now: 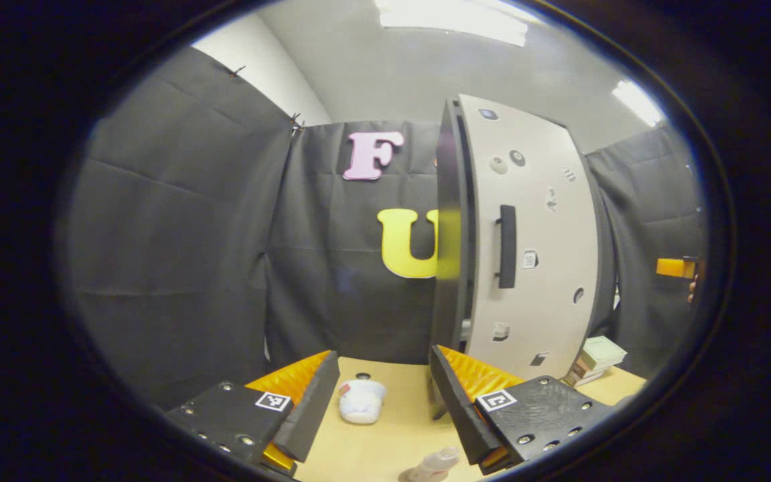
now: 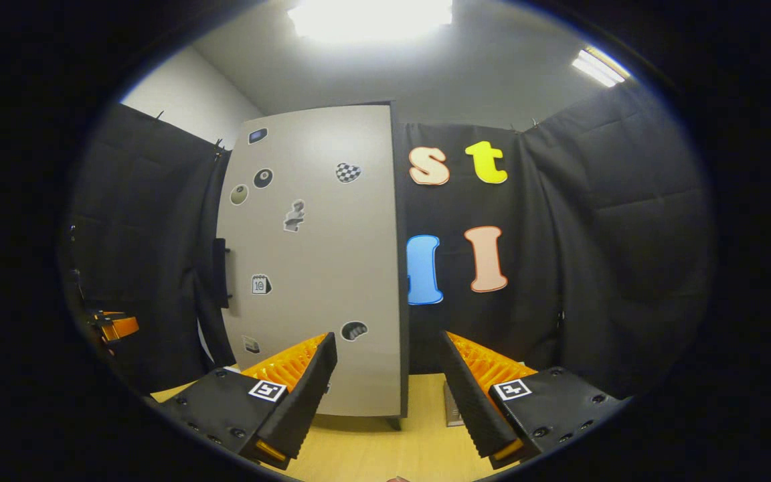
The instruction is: Open the cabinet door with the right hand, grasp the bottle in the cabinet with the left hand and place it on the coaster, then close the cabinet door with the right hand.
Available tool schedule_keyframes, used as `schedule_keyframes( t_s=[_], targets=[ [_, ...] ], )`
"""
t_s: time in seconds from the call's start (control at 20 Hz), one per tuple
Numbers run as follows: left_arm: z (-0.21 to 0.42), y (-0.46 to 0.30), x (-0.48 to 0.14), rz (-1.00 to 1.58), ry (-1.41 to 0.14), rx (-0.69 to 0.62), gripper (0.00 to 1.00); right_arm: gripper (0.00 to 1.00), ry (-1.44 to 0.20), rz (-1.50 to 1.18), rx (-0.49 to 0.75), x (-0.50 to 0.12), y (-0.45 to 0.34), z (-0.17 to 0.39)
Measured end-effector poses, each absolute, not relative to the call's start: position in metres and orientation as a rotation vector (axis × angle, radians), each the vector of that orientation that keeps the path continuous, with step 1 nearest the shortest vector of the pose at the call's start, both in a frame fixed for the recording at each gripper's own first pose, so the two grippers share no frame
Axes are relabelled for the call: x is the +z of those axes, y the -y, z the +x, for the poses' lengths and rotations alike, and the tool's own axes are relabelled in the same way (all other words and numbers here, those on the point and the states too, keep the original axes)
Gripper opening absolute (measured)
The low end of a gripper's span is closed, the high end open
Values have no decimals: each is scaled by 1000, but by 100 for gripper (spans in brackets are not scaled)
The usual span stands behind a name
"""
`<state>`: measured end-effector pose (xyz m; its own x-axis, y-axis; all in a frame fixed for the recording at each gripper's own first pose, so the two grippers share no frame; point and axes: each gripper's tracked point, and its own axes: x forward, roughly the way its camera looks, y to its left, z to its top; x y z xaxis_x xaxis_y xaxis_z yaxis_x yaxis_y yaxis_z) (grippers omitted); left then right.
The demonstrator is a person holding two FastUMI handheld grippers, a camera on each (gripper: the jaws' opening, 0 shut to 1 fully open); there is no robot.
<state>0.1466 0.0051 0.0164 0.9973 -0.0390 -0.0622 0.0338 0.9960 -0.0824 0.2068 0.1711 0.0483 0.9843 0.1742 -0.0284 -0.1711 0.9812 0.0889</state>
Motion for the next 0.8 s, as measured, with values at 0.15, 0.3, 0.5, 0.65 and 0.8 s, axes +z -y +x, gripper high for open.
schedule_keyframes(
  t_s=[0.15,0.3,0.5,0.65,0.8],
  targets=[
    [148,31,27,-75,-54,-84,84,96,-33,96,121,47,-127,194],
    [152,49,34,-54,-54,-100,83,92,-35,102,88,43,-96,187],
    [152,62,41,-46,-53,-98,84,96,-43,109,70,37,-72,180],
    [152,68,49,-48,-44,-98,84,97,-47,97,65,35,-63,180],
    [150,69,52,-37,-42,-95,83,96,-44,86,66,36,-61,182]
  ],
)
